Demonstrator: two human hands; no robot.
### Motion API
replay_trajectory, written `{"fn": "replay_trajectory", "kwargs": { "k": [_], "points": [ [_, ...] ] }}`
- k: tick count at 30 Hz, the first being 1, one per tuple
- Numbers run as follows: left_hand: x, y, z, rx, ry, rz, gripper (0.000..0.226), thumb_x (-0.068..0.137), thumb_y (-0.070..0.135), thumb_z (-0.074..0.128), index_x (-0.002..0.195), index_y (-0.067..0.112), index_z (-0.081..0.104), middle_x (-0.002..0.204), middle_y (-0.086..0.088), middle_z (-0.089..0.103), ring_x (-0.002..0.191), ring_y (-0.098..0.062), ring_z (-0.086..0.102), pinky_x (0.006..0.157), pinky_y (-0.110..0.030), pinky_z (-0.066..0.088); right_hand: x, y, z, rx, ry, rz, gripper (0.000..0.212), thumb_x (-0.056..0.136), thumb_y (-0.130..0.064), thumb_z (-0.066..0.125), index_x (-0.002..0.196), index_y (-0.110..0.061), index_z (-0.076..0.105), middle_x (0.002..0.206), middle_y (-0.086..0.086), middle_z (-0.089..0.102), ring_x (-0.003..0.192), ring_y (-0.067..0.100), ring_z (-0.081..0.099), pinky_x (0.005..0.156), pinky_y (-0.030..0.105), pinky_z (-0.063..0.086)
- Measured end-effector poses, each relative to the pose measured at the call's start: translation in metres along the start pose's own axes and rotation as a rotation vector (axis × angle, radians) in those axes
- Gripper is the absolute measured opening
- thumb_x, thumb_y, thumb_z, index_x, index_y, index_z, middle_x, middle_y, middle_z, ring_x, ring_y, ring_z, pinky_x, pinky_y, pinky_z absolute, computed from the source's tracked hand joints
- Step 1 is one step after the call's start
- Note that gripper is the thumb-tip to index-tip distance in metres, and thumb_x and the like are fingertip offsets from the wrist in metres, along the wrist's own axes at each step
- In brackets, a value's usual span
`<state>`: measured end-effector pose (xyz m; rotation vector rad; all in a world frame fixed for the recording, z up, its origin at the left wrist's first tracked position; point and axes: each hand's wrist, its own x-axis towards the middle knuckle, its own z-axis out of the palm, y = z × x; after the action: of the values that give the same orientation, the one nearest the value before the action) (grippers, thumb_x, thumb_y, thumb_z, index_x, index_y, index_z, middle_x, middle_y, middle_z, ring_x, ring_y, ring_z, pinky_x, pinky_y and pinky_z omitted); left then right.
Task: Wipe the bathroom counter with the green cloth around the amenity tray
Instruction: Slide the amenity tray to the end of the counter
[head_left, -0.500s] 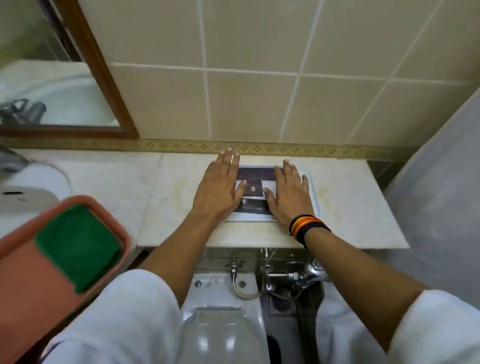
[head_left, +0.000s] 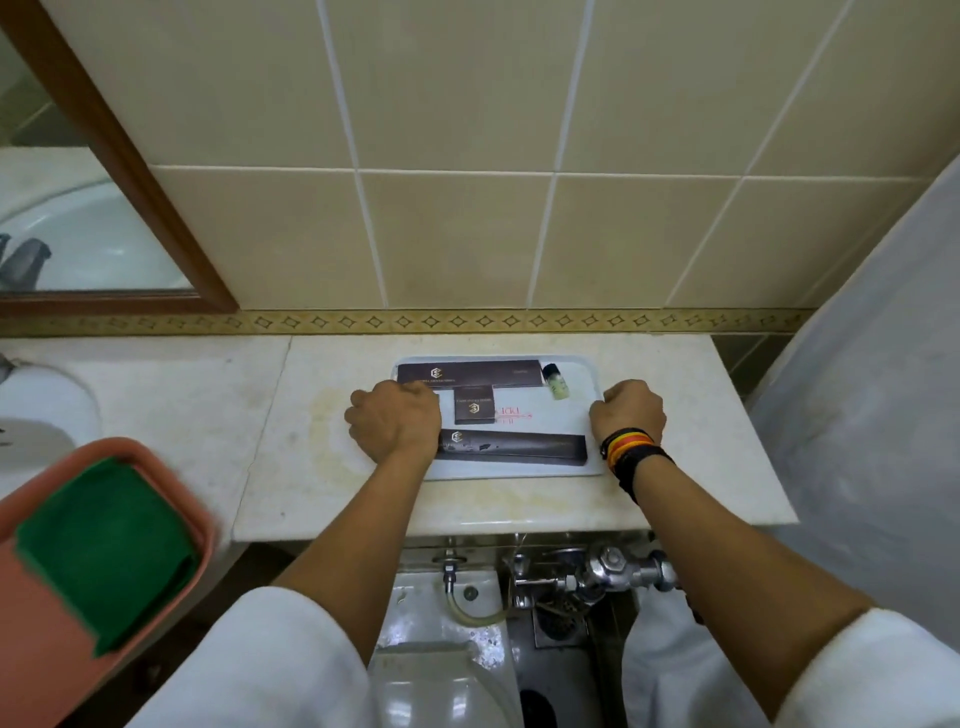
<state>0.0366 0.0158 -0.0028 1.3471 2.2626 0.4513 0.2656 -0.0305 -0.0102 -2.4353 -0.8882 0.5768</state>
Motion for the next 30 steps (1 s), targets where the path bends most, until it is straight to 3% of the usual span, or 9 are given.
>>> {"fn": "replay_trajectory", "kwargs": {
  "k": [2,4,8,11,15,18,20,25,30],
  "points": [
    [0.001,0.008,0.003,-0.016,-0.019,-0.074,0.049,0.103,0.037,0.043,0.125,0.001,0.067,0.136,-0.024,0.056,0.127,-0.043,0.05,0.106,-0.049,0.043,0.006,0.002,-0.004,0.089,-0.01,0.016,0.014,0.088,-0.002,0.064,0.094,-0.001,0.077,0.093,0.019,0.074,0.095,0.042,0.067,0.076,0.028,0.043],
    [-0.001,0.019,0.005,-0.014,-0.008,-0.074,0.05,0.103,0.039,0.042,0.126,0.001,0.067,0.138,-0.024,0.055,0.128,-0.042,0.049,0.108,-0.05,0.042,0.007,0.012,-0.015,0.171,0.01,0.028,0.018,0.086,-0.005,0.069,0.101,-0.001,0.078,0.108,0.018,0.076,0.106,0.039,0.068,0.085,0.03,0.048],
    [-0.02,0.068,0.017,0.001,0.013,0.128,0.051,0.103,0.038,0.041,0.125,0.0,0.067,0.135,-0.024,0.056,0.127,-0.041,0.049,0.106,-0.05,0.04,0.001,0.069,-0.054,0.367,0.055,0.132,0.022,0.075,-0.011,0.083,0.096,-0.005,0.079,0.102,0.016,0.078,0.1,0.037,0.071,0.096,0.04,0.055],
    [-0.046,0.121,0.044,0.011,-0.071,0.371,0.049,0.1,0.037,0.043,0.121,0.001,0.07,0.132,-0.022,0.061,0.127,-0.039,0.049,0.106,-0.048,0.041,-0.011,0.128,-0.083,0.56,0.063,0.319,0.024,0.069,-0.007,0.087,0.091,-0.002,0.077,0.09,0.021,0.077,0.086,0.037,0.075,0.085,0.051,0.062],
    [-0.073,0.188,0.091,0.054,-0.233,0.707,0.044,0.099,0.033,0.045,0.131,0.007,0.063,0.133,-0.02,0.062,0.129,-0.039,0.051,0.112,-0.045,0.037,-0.026,0.181,-0.105,0.849,0.077,0.49,0.022,0.07,0.008,0.085,0.084,0.008,0.069,0.078,0.031,0.075,0.059,0.031,0.072,0.061,0.037,0.064],
    [-0.085,0.231,0.124,0.085,-0.358,0.866,0.043,0.099,0.03,0.049,0.134,0.008,0.058,0.136,-0.02,0.061,0.13,-0.039,0.05,0.112,-0.044,0.038,-0.026,0.201,-0.109,0.998,0.073,0.518,0.025,0.069,0.012,0.084,0.086,0.015,0.065,0.068,0.021,0.075,0.064,0.031,0.077,0.059,0.033,0.063],
    [-0.088,0.25,0.139,0.115,-0.406,0.916,0.041,0.099,0.029,0.051,0.133,0.008,0.058,0.135,-0.02,0.062,0.131,-0.039,0.05,0.111,-0.044,0.04,-0.023,0.207,-0.106,1.067,0.061,0.548,0.025,0.07,0.013,0.082,0.089,0.017,0.066,0.075,0.025,0.076,0.075,0.037,0.078,0.061,0.033,0.063],
    [-0.088,0.245,0.157,0.123,-0.392,1.01,0.039,0.102,0.03,0.049,0.132,0.008,0.059,0.129,-0.018,0.063,0.125,-0.036,0.054,0.106,-0.045,0.044,-0.019,0.21,-0.099,1.143,0.056,0.61,0.025,0.072,0.012,0.082,0.094,0.014,0.07,0.088,0.026,0.077,0.067,0.027,0.078,0.059,0.027,0.062],
    [-0.092,0.209,0.146,0.17,-0.223,1.188,0.048,0.107,0.029,0.041,0.15,0.009,0.05,0.162,-0.013,0.044,0.15,-0.03,0.039,0.126,-0.041,0.029,-0.031,0.205,-0.097,1.218,0.016,0.618,0.028,0.074,0.006,0.084,0.095,0.011,0.067,0.089,0.025,0.078,0.075,0.03,0.079,0.06,0.028,0.063]
  ]
}}
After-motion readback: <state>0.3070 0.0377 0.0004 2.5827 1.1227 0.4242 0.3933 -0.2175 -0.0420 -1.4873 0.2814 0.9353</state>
